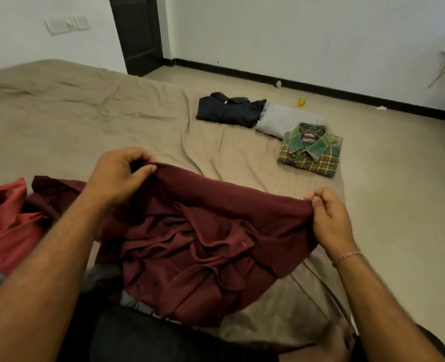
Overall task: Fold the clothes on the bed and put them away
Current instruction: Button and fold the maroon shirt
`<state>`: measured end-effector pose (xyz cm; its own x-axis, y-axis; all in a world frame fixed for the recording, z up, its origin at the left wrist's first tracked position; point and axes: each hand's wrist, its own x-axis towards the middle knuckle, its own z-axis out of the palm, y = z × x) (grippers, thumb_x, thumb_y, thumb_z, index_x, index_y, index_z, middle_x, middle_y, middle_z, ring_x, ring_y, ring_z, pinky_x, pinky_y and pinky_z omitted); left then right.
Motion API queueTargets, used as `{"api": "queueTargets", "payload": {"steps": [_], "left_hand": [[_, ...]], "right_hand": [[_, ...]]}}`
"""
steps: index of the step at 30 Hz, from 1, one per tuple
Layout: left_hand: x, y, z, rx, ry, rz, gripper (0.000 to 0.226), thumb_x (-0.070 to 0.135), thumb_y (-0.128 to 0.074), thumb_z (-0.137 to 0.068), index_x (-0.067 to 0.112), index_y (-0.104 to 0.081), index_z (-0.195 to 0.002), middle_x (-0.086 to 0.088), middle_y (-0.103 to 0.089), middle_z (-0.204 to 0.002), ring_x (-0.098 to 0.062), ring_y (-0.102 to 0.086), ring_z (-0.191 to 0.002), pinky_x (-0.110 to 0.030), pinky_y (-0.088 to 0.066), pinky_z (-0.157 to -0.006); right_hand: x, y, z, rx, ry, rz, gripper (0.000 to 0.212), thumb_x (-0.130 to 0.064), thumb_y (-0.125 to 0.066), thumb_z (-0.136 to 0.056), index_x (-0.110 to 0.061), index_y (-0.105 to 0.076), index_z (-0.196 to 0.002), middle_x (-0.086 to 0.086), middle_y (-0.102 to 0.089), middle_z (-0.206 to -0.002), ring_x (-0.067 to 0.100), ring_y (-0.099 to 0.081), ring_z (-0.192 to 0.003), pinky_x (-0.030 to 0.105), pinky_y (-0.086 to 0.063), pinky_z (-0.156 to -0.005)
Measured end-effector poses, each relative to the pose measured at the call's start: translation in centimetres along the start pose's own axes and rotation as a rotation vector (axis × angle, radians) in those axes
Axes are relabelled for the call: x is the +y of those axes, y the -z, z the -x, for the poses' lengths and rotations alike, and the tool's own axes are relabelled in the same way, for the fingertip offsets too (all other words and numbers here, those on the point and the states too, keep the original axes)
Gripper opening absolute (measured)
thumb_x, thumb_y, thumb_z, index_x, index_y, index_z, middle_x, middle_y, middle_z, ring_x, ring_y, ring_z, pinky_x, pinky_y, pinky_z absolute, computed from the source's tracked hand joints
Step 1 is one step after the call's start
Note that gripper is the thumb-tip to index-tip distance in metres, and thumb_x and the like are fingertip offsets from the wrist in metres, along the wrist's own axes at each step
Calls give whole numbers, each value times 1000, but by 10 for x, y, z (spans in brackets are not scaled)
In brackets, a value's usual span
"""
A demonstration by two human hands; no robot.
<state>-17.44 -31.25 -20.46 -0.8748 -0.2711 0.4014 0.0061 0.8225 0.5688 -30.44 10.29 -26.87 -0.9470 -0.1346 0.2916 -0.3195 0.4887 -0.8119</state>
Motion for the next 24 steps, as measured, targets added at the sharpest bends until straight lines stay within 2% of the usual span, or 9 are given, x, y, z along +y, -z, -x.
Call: {"api": "queueTargets", "payload": {"steps": [2, 5, 8, 11, 13, 14, 17, 20, 24], "left_hand": [[12, 27, -26, 16, 3, 62, 24, 11, -73, -95, 34, -68, -88, 33, -68, -82, 3, -62, -73, -12, -47, -71], [36, 75, -67, 34, 1, 78, 16, 12, -68, -99, 25, -70, -90, 13, -70, -77, 6, -59, -64, -28, -50, -73], [63, 125, -99, -107, -121, -102, 10, 31, -77, -93, 36, -69, -90, 10, -72, -83, 2, -65, -76, -36, -54, -84], [100, 180, -131, -239, -142, -431, 23, 59, -83, -79, 42, -70, -88, 18, -71, -79, -2, -67, -76, -30, -54, -74], [119, 202, -151, -194, -166, -784, 22, 62, -73, -87, 40, -67, -87, 17, -66, -77, -6, -63, -74, -30, -51, -70], [133, 218, -161, -77, -170, -898, 19, 57, -67, -92, 39, -66, -88, 17, -64, -78, -8, -61, -73, -30, -49, -68], [161, 254, -181, 251, -92, -919, 12, 40, -61, -96, 37, -64, -85, 9, -63, -81, -15, -60, -72, -31, -45, -66], [182, 281, -188, 175, 55, -888, 10, 41, -62, -94, 37, -70, -98, 5, -67, -94, -19, -63, -84, -37, -55, -78], [181, 292, -179, 153, 132, -758, 24, 52, -61, -95, 31, -75, -97, 9, -66, -88, -17, -65, -82, -43, -59, -88]], "right_hand": [[-27, 17, -21, -214, 144, 36, 4, -31, -64, -101, -34, -64, -99, -11, -67, -88, 9, -63, -83, 28, -48, -73], [-77, 40, -60, -460, 275, 164, 22, -34, -84, -86, -33, -68, -101, -12, -69, -91, 5, -66, -84, 21, -52, -75], [-113, 50, -115, -323, 332, 430, 15, -36, -81, -85, -35, -67, -80, -12, -69, -80, 9, -67, -78, 32, -50, -71], [-176, 69, -163, -121, 311, 583, 8, -25, -71, -84, -33, -73, -85, -4, -72, -86, 24, -68, -86, 31, -46, -70], [-217, 78, -185, -76, 280, 687, 15, -20, -63, -83, -30, -72, -89, 2, -72, -92, 28, -66, -87, 30, -46, -71], [-243, 86, -195, -31, 271, 697, 15, -19, -60, -82, -28, -71, -88, 3, -72, -93, 28, -64, -85, 31, -47, -72], [-306, 105, -209, 133, 265, 618, 21, -18, -55, -80, -27, -72, -90, -2, -68, -83, 24, -63, -77, 31, -49, -68], [-344, 126, -215, 207, 268, 626, 23, -20, -51, -79, -26, -70, -91, 0, -67, -86, 26, -64, -79, 35, -55, -72], [-348, 133, -212, 22, 131, 642, 16, -17, -48, -91, -14, -60, -81, 11, -66, -93, 29, -63, -83, 33, -49, -75]]}}
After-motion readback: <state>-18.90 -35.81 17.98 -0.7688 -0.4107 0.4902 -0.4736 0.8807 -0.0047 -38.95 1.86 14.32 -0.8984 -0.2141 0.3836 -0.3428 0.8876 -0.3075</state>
